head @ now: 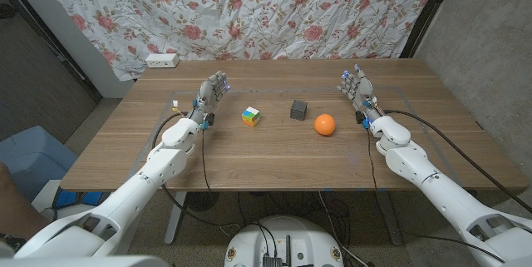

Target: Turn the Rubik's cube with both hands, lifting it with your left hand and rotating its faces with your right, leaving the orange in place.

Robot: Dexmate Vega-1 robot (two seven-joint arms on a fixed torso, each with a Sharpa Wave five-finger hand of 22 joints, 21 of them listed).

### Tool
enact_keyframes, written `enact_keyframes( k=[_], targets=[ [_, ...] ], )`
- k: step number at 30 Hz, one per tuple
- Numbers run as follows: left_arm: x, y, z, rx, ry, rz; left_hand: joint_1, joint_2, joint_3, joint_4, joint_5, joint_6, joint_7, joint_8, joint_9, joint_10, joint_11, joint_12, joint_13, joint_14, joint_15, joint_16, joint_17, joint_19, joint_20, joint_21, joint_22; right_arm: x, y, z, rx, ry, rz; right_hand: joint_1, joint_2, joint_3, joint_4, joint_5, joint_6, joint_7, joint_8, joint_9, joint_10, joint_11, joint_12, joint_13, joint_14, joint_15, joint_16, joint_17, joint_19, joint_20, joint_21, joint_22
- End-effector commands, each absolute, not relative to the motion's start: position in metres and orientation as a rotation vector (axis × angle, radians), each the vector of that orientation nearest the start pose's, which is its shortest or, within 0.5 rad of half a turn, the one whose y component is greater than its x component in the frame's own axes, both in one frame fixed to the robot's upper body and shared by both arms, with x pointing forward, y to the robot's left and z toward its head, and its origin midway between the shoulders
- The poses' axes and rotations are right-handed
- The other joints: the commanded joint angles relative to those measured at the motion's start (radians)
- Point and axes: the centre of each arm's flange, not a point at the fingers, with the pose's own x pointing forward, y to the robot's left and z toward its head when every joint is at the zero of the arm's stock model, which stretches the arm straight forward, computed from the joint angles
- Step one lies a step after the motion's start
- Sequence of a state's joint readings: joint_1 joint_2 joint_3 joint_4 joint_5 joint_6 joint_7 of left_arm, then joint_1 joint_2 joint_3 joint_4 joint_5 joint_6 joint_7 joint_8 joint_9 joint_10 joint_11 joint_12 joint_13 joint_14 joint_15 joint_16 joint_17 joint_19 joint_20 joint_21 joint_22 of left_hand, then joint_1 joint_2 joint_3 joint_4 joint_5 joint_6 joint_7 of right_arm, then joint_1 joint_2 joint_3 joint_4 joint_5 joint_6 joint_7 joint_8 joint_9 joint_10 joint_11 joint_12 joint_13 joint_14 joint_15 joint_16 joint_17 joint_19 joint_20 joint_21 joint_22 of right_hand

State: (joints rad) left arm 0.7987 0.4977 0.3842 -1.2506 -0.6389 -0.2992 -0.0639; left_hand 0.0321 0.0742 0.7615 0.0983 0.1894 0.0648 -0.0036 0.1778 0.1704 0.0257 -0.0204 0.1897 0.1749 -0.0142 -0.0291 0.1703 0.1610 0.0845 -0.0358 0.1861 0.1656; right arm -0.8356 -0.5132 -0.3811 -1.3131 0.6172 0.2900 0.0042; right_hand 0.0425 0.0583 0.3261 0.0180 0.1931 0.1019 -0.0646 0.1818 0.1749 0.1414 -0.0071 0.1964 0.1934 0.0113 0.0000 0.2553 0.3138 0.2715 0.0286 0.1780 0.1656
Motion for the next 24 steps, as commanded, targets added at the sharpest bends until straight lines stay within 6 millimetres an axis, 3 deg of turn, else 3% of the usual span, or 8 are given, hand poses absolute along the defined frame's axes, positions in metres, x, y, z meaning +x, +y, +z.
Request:
enact_keyframes(
  k=[1, 19, 24],
  targets=[
    [0.668, 0.280, -0.001, 0.032, -0.615, -0.264, 0.007, 0.066, 0.005, -0.011, 0.004, 0.013, -0.001, 0.007, 0.003, 0.011, -0.007, 0.007, 0.002, 0.005, -0.018, 0.006, 0.003, 0.007, -0.015, 0.005, 0.004, 0.645, -0.281, -0.020, -0.026, -0.621, 0.175, -0.001, 0.010, 0.009, -0.001, 0.006, 0.006, -0.001, 0.006, 0.003, 0.008, 0.000, 0.006, 0.004, 0.009, -0.005, 0.006, 0.002, 0.005, -0.004, 0.007, 0.004],
    [0.654, 0.269, 0.031, 0.216, -0.581, -0.292, 0.045, 0.042, -0.002, -0.108, -0.009, 0.056, -0.016, 0.014, 0.002, 0.048, -0.030, 0.013, 0.001, 0.023, -0.042, 0.008, 0.003, 0.014, -0.031, 0.002, 0.001, 0.643, -0.291, -0.019, -0.061, -0.649, 0.141, 0.006, 0.016, 0.016, -0.008, 0.008, 0.010, -0.002, 0.007, 0.002, 0.004, 0.003, 0.003, 0.002, 0.010, -0.013, -0.004, -0.010, -0.011, -0.014, 0.004, 0.004],
    [0.649, 0.270, 0.042, 0.298, -0.567, -0.293, 0.076, 0.036, 0.004, -0.164, -0.013, 0.065, -0.025, 0.016, 0.002, 0.055, -0.036, 0.012, 0.002, 0.027, -0.048, 0.007, 0.004, 0.015, -0.035, 0.000, 0.000, 0.640, -0.293, -0.016, -0.081, -0.646, 0.125, 0.008, 0.018, 0.018, -0.009, 0.009, 0.011, -0.002, 0.007, 0.002, 0.004, 0.003, 0.003, 0.001, 0.011, -0.014, -0.006, -0.012, -0.011, -0.015, 0.004, 0.004]
  ],
)
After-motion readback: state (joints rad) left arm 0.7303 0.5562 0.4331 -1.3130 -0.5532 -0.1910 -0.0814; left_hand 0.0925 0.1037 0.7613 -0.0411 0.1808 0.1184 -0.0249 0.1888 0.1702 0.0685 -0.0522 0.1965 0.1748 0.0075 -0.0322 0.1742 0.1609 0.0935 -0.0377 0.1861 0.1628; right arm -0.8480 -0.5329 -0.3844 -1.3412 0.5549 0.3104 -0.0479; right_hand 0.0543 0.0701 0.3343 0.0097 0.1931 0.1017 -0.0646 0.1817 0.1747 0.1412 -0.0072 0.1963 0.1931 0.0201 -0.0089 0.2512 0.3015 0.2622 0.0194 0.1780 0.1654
